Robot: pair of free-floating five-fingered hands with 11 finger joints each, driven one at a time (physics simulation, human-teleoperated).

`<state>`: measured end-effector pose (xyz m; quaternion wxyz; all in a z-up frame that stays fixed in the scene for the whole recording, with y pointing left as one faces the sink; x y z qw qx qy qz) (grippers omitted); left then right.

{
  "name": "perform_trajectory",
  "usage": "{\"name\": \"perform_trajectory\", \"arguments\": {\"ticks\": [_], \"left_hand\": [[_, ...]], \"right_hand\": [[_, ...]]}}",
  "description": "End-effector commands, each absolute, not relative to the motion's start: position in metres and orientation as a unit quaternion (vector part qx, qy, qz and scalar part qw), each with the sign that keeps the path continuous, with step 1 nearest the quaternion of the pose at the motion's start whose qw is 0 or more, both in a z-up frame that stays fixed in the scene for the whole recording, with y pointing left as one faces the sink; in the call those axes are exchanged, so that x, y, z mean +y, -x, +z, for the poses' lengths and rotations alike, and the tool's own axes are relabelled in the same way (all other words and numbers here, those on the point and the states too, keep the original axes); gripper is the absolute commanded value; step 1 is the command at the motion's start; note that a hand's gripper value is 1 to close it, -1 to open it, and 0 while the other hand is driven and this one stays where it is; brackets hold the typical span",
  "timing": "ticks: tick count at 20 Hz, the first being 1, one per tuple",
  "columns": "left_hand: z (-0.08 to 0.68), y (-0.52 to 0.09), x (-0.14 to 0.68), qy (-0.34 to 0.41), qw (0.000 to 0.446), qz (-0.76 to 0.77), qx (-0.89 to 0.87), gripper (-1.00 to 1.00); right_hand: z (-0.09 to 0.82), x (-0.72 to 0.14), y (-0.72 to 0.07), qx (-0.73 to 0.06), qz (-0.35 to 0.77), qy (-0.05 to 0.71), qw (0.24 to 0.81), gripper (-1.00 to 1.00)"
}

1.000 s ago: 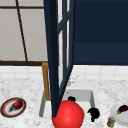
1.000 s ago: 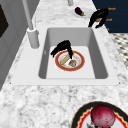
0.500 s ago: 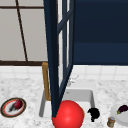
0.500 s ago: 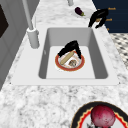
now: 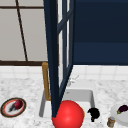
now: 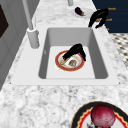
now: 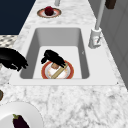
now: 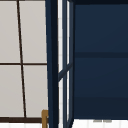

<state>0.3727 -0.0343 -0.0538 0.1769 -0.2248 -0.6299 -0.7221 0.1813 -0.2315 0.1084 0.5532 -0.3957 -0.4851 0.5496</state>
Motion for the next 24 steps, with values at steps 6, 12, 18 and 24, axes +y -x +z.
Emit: {"name": "perform_trajectory", "arguments": {"ticks": [6, 12, 18, 24], "left_hand": [[-0.056, -0.389, -0.032, 0.297, 0.253, -0.683, -0.618, -1.0], [-0.052, -0.387, -0.025, 0.303, 0.28, -0.667, -0.621, -1.0], [-0.047, -0.357, -0.012, 0.306, 0.259, -0.672, -0.622, -1.0], [-0.044, -0.374, -0.012, 0.339, 0.273, -0.664, -0.607, -1.0]], "right_hand": [[0.108, -0.232, -0.181, -0.485, 0.55, 0.396, 0.553, 0.0], [0.108, -0.232, -0.181, -0.485, 0.55, 0.396, 0.553, 0.0], [0.108, -0.232, -0.181, -0.485, 0.55, 0.396, 0.553, 0.0], [0.108, -0.232, -0.181, -0.485, 0.55, 0.396, 0.553, 0.0]]}}
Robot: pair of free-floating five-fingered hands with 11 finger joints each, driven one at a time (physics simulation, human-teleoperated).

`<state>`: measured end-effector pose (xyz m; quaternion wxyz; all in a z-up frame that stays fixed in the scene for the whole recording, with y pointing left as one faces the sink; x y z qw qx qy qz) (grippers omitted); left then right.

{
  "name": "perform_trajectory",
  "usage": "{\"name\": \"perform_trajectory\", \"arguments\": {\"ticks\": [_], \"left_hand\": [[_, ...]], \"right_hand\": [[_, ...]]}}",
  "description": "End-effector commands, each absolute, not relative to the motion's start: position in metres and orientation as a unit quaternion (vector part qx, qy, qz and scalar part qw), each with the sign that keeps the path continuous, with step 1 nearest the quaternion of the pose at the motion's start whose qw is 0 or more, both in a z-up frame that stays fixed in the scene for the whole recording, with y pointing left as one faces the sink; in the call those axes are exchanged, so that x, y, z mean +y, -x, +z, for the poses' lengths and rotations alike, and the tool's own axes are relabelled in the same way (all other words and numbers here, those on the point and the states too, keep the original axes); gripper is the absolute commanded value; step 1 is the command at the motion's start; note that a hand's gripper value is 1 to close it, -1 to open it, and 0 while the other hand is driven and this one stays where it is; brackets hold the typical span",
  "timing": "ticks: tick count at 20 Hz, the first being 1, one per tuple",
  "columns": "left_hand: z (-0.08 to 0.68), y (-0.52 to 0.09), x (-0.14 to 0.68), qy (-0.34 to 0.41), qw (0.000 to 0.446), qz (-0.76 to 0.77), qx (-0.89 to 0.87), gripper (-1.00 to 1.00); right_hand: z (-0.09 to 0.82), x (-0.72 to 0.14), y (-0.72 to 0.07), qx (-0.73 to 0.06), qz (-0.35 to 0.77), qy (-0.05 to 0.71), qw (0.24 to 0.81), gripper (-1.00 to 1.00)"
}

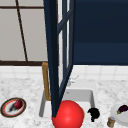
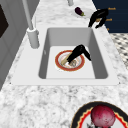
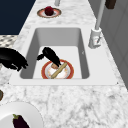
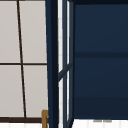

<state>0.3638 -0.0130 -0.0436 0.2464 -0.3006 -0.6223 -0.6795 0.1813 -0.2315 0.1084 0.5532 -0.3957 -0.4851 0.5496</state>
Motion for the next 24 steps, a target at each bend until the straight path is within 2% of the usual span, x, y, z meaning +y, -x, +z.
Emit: {"name": "perform_trajectory", "arguments": {"ticks": [1, 11, 15, 20, 24], "left_hand": [[-0.044, -0.376, -0.012, 0.346, 0.28, -0.66, -0.605, -1.0], [-0.049, -0.417, -0.013, 0.394, 0.343, -0.618, -0.588, -1.0], [-0.058, -0.404, -0.024, 0.391, 0.341, -0.622, -0.586, -1.0], [-0.048, -0.369, -0.014, 0.394, 0.36, -0.626, -0.568, -1.0], [-0.041, -0.399, -0.015, 0.374, 0.364, -0.634, -0.571, -1.0]], "right_hand": [[0.108, -0.232, -0.181, -0.485, 0.55, 0.396, 0.553, 0.0], [0.108, -0.232, -0.181, -0.485, 0.55, 0.396, 0.553, 0.0], [0.108, -0.232, -0.181, -0.485, 0.55, 0.396, 0.553, 0.0], [0.108, -0.232, -0.181, -0.485, 0.55, 0.396, 0.553, 0.0], [0.108, -0.232, -0.181, -0.485, 0.55, 0.396, 0.553, 0.0]]}}
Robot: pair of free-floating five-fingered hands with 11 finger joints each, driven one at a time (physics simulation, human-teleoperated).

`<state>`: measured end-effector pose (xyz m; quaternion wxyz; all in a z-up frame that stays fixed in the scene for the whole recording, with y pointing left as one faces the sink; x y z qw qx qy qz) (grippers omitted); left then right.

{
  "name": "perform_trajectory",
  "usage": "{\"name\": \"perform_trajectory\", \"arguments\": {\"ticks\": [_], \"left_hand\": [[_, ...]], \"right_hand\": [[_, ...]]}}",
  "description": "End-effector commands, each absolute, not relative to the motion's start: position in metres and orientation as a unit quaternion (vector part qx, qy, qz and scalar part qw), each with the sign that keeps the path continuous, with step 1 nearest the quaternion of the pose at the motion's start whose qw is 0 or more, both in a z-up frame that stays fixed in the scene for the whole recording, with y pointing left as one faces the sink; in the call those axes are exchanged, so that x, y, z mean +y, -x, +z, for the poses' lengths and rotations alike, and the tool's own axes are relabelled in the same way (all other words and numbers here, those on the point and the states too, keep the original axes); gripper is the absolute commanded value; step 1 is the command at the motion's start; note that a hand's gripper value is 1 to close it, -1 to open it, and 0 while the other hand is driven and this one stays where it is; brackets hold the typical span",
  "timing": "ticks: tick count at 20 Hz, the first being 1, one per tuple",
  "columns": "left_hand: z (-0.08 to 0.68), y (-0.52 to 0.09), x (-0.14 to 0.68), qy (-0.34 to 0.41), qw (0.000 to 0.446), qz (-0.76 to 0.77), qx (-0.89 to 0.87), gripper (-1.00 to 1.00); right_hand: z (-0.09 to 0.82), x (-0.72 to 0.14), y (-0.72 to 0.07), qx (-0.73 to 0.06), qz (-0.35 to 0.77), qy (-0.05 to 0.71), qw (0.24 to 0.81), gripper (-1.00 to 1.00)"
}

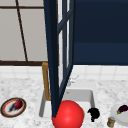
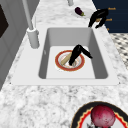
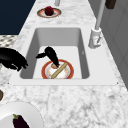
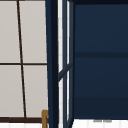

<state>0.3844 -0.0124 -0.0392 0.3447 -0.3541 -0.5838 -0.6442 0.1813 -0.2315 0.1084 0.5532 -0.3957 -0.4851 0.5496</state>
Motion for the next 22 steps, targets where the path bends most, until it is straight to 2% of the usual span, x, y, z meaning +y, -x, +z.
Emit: {"name": "perform_trajectory", "arguments": {"ticks": [1, 6, 15, 20, 22], "left_hand": [[-0.046, -0.409, -0.018, 0.373, 0.365, -0.636, -0.569, -1.0], [-0.078, -0.44, -0.023, 0.352, 0.345, -0.638, -0.592, -1.0], [-0.059, -0.421, -0.026, 0.328, 0.35, -0.631, -0.609, -1.0], [-0.084, -0.385, -0.007, 0.326, 0.327, -0.653, -0.6, -1.0], [-0.089, -0.382, -0.009, 0.31, 0.301, -0.662, -0.613, -1.0]], "right_hand": [[0.108, -0.232, -0.181, -0.485, 0.55, 0.396, 0.553, 0.0], [0.108, -0.232, -0.181, -0.485, 0.55, 0.396, 0.553, 0.0], [0.108, -0.232, -0.181, -0.485, 0.55, 0.396, 0.553, 0.0], [0.108, -0.232, -0.181, -0.485, 0.55, 0.396, 0.553, 0.0], [0.108, -0.232, -0.181, -0.485, 0.55, 0.396, 0.553, 0.0]]}}
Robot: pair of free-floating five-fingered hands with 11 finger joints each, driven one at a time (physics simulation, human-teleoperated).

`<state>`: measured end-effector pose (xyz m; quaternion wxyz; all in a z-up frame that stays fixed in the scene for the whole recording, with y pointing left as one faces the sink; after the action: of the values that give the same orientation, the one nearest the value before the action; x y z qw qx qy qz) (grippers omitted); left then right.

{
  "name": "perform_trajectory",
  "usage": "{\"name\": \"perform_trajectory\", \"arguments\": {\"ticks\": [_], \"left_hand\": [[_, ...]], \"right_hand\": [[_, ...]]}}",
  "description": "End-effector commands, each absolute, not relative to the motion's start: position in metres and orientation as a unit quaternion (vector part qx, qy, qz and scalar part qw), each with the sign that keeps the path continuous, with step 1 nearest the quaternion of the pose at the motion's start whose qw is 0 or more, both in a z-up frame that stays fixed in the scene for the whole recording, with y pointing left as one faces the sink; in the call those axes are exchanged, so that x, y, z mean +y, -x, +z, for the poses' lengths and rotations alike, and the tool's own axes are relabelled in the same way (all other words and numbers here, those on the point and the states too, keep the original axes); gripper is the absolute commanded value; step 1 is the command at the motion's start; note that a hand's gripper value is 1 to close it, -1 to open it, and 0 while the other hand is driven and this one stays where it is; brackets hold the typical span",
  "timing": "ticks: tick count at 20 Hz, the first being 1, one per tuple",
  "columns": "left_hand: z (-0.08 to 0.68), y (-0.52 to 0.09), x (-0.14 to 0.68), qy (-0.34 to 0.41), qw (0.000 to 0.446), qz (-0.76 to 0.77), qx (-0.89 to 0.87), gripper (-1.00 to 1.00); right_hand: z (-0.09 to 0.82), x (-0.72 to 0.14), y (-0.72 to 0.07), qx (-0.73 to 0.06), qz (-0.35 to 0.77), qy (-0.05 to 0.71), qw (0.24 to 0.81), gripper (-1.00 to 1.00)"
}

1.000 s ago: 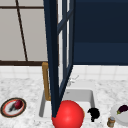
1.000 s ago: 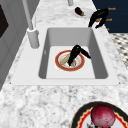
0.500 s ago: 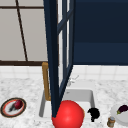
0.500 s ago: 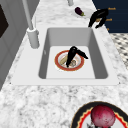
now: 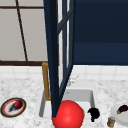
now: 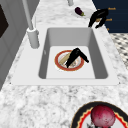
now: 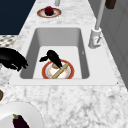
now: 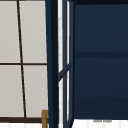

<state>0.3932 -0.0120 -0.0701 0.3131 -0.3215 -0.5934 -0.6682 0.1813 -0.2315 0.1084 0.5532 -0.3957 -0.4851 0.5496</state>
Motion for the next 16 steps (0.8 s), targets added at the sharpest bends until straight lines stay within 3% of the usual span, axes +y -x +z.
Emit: {"name": "perform_trajectory", "arguments": {"ticks": [1, 2, 5, 16], "left_hand": [[-0.094, -0.376, -0.007, 0.303, 0.289, -0.666, -0.617, -1.0], [-0.1, -0.374, -0.002, 0.293, 0.284, -0.671, -0.619, 1.0], [-0.086, -0.363, -0.004, 0.255, 0.22, -0.709, -0.62, 1.0], [-0.032, -0.356, 0.002, 0.233, 0.183, -0.712, -0.636, 1.0]], "right_hand": [[0.108, -0.232, -0.181, -0.485, 0.55, 0.396, 0.553, 0.0], [0.108, -0.232, -0.181, -0.485, 0.55, 0.396, 0.553, 0.0], [0.108, -0.232, -0.181, -0.485, 0.55, 0.396, 0.553, 0.0], [0.108, -0.232, -0.181, -0.485, 0.55, 0.396, 0.553, 0.0]]}}
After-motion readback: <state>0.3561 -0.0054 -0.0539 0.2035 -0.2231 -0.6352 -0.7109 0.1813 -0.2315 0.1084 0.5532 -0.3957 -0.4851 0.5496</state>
